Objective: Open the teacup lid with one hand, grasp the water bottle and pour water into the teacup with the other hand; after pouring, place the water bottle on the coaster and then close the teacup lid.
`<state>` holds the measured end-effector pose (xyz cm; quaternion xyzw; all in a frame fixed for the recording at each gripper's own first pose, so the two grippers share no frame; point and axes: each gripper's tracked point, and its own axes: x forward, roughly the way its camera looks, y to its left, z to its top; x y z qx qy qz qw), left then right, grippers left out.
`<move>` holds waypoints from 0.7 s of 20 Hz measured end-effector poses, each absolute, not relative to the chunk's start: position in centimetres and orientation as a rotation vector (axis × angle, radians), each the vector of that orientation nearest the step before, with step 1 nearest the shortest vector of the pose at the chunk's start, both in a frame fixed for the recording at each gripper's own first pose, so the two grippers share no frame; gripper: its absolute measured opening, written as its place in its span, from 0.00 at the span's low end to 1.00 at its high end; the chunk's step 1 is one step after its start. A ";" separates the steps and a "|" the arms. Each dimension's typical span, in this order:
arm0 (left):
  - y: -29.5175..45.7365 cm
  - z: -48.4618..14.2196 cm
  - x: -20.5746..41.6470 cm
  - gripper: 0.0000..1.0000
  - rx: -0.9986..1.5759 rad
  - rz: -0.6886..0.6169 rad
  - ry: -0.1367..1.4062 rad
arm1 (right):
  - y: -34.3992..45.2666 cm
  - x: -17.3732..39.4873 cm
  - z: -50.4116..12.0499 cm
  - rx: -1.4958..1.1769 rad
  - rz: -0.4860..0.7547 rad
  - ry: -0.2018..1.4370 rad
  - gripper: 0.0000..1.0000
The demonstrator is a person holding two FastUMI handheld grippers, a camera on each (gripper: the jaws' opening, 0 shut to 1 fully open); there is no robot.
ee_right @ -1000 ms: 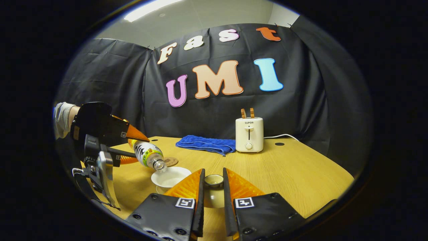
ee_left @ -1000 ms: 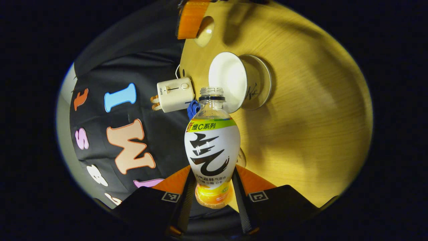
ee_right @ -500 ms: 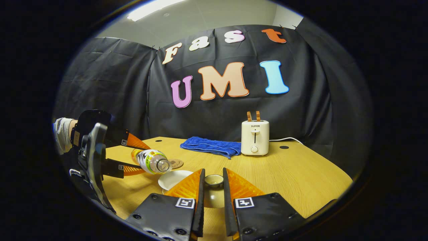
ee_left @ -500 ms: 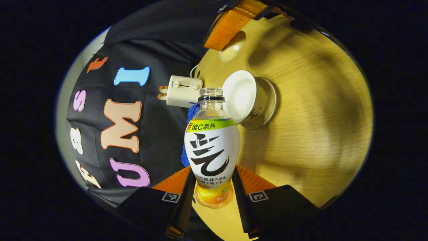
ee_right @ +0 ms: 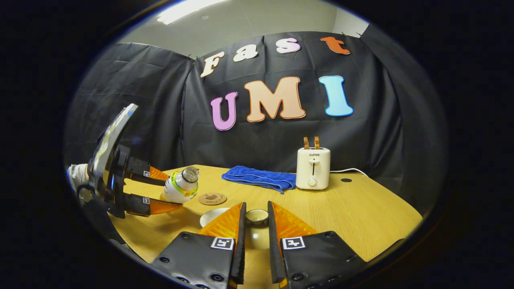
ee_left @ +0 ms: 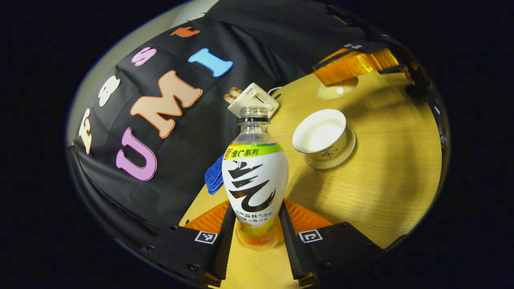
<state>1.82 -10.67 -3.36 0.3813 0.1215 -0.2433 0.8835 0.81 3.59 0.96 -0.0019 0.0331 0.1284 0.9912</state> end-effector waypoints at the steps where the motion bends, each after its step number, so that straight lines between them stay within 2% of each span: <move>1: -10.9 -3.1 1.8 0.56 0.740 -0.506 0.244 | 3.9 0.9 1.0 -0.010 0.263 0.067 0.29; 8: -10.8 -1.2 2.7 0.58 0.453 -0.478 0.202 | 5.6 0.5 1.1 -0.045 0.287 0.061 0.27; 13: -9.5 0.1 4.1 0.58 0.316 -0.427 0.169 | 6.2 0.6 1.0 -0.042 0.293 0.066 0.29; 14: -9.4 0.3 4.5 0.55 0.289 -0.419 0.165 | 6.2 0.6 1.0 -0.044 0.295 0.066 0.29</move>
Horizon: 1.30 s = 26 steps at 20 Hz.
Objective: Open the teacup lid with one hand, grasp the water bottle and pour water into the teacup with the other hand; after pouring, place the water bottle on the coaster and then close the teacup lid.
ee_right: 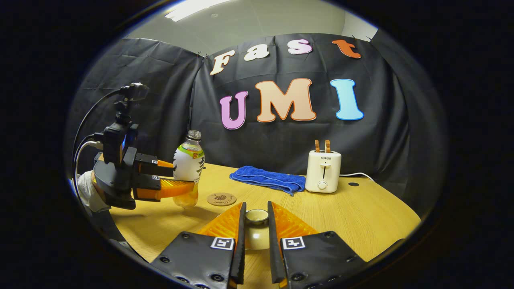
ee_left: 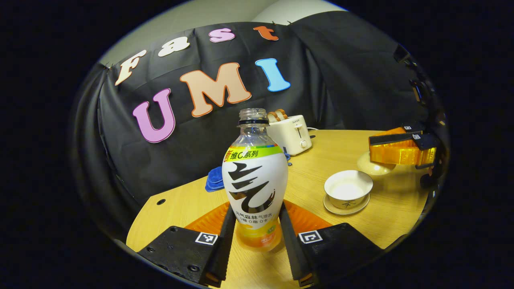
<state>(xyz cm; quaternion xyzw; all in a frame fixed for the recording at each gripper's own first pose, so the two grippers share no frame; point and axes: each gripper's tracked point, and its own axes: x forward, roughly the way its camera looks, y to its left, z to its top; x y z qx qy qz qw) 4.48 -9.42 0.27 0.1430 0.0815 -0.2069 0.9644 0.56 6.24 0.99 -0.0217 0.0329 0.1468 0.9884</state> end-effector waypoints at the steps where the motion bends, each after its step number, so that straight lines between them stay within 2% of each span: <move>1: -9.4 0.3 4.8 0.58 0.253 -0.415 0.154 | 6.3 0.5 0.9 -0.045 0.298 0.067 0.29; 3: -9.5 1.0 5.6 0.55 0.183 -0.404 0.139 | 6.5 0.6 0.9 -0.046 0.301 0.068 0.29; 4: -9.4 1.4 6.0 0.57 0.159 -0.391 0.135 | 6.5 0.6 0.8 -0.045 0.301 0.068 0.31; 9: -10.0 2.3 8.5 0.57 0.092 -0.359 0.108 | 5.9 0.9 0.5 -0.048 0.289 0.074 0.27; 10: -10.5 2.4 9.0 0.57 0.079 -0.364 0.107 | 5.7 1.0 0.3 -0.046 0.286 0.079 0.29; 11: -10.7 2.3 9.5 0.55 0.068 -0.361 0.107 | 5.5 0.9 0.2 -0.042 0.283 0.081 0.29; 12: -10.8 2.3 10.1 0.57 0.060 -0.355 0.109 | 5.2 0.9 0.2 -0.040 0.280 0.083 0.29; 13: -10.8 2.2 10.7 0.57 0.043 -0.350 0.109 | 5.0 0.9 0.1 -0.040 0.275 0.083 0.27; 16: -10.5 1.6 12.3 0.58 0.004 -0.314 0.117 | 3.8 1.0 -0.2 -0.039 0.255 0.088 0.31; 18: -10.4 1.4 13.4 0.58 -0.022 -0.293 0.113 | 3.0 1.2 -0.4 -0.028 0.241 0.095 0.27; 20: -10.2 1.1 14.4 0.58 -0.033 -0.275 0.113 | 2.5 1.3 -0.7 -0.015 0.232 0.102 0.29; 26: -11.1 -0.7 15.9 0.59 -0.034 -0.277 0.156 | 1.8 1.5 -1.2 -0.010 0.218 0.114 0.27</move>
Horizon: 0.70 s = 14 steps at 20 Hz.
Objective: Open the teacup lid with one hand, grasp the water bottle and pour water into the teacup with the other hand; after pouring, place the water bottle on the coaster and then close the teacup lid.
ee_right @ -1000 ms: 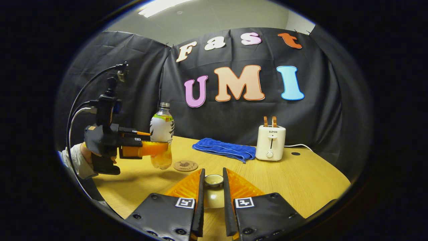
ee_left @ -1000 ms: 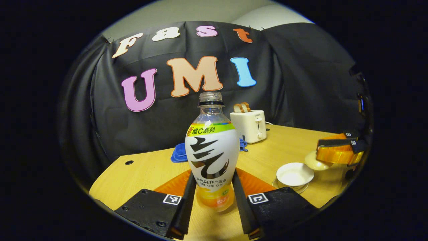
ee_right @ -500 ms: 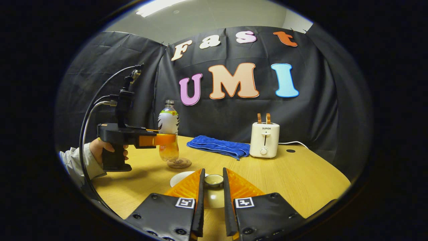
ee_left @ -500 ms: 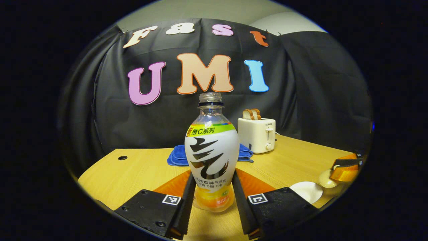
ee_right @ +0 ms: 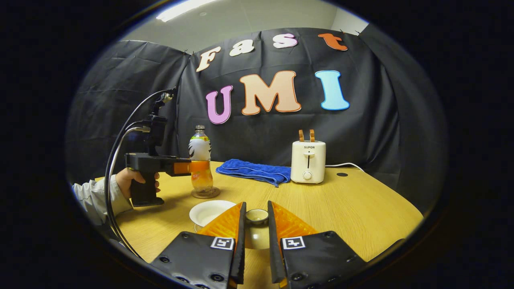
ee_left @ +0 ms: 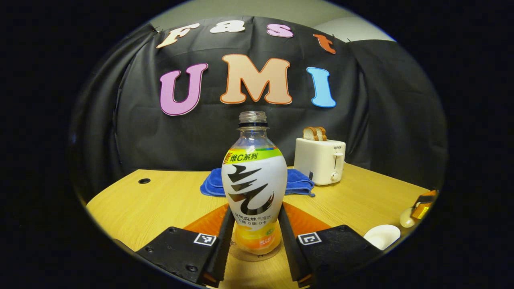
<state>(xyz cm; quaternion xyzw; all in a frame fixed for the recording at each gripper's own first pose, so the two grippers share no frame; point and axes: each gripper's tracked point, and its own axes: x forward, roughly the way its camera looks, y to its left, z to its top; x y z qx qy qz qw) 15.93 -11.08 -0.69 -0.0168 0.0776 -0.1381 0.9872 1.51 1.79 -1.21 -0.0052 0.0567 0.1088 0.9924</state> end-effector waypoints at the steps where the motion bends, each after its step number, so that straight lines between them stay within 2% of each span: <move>1: -11.1 -1.1 16.1 0.60 -0.036 -0.275 0.164 | 1.7 1.5 -1.2 -0.011 0.217 0.114 0.29; 2: -11.0 -1.5 16.1 0.60 -0.037 -0.270 0.174 | 1.7 1.5 -1.3 -0.012 0.215 0.115 0.31; 3: -10.8 -1.8 16.1 0.60 -0.038 -0.266 0.184 | 1.6 1.5 -1.3 -0.013 0.212 0.115 0.29; 5: -10.9 -1.5 16.2 0.60 -0.046 -0.265 0.169 | 1.5 1.6 -1.4 -0.009 0.210 0.116 0.31; 9: -11.1 -1.9 15.8 0.67 -0.051 -0.275 0.187 | 2.1 1.5 -1.1 -0.007 0.217 0.114 0.27; 10: -11.1 -2.0 15.7 0.67 -0.055 -0.275 0.187 | 2.3 1.5 -1.1 -0.010 0.221 0.113 0.31; 11: -11.2 -2.0 15.7 0.68 -0.058 -0.277 0.188 | 2.5 1.5 -1.0 -0.013 0.225 0.111 0.27; 13: -11.1 -2.1 15.6 0.71 -0.051 -0.276 0.195 | 3.0 1.4 -0.9 -0.016 0.234 0.108 0.29; 14: -11.1 -2.1 15.5 0.75 -0.047 -0.275 0.195 | 3.3 1.5 -0.9 -0.016 0.238 0.107 0.29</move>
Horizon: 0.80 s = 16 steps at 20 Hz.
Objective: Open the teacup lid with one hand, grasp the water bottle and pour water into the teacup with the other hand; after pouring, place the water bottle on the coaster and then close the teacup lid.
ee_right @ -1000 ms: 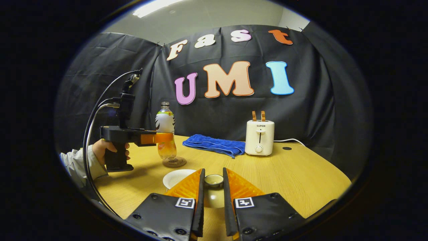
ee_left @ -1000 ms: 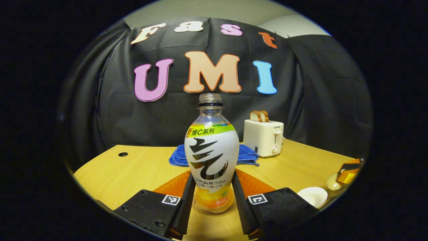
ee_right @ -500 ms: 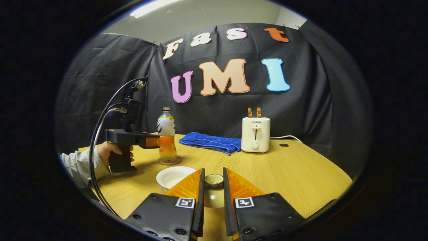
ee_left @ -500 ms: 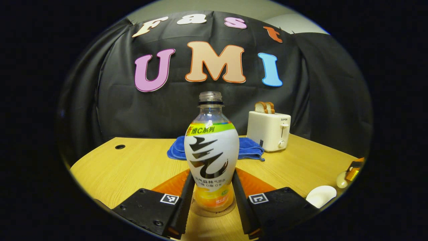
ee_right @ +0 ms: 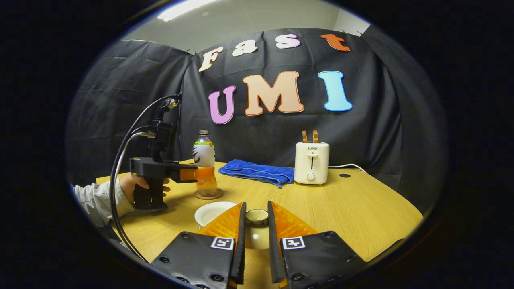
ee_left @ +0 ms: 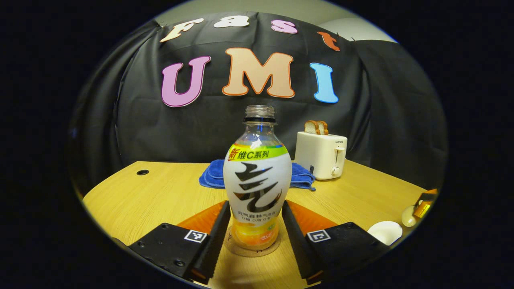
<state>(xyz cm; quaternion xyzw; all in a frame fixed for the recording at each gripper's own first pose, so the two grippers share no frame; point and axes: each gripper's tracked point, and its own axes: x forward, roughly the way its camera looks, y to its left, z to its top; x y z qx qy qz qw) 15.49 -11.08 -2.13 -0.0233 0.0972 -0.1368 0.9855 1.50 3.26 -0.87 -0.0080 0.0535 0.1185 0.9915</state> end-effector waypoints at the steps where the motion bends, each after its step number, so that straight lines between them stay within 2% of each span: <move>1: -11.0 -2.1 15.4 0.78 -0.048 -0.275 0.196 | 3.5 1.5 -0.7 -0.014 0.242 0.104 0.29; 5: -10.4 -2.2 13.9 0.94 -0.066 -0.251 0.196 | 4.9 1.9 0.2 0.004 0.271 0.068 0.29; 16: -7.5 0.6 7.5 0.95 -0.027 -0.199 0.125 | 9.2 3.3 -0.6 0.030 0.347 0.039 0.29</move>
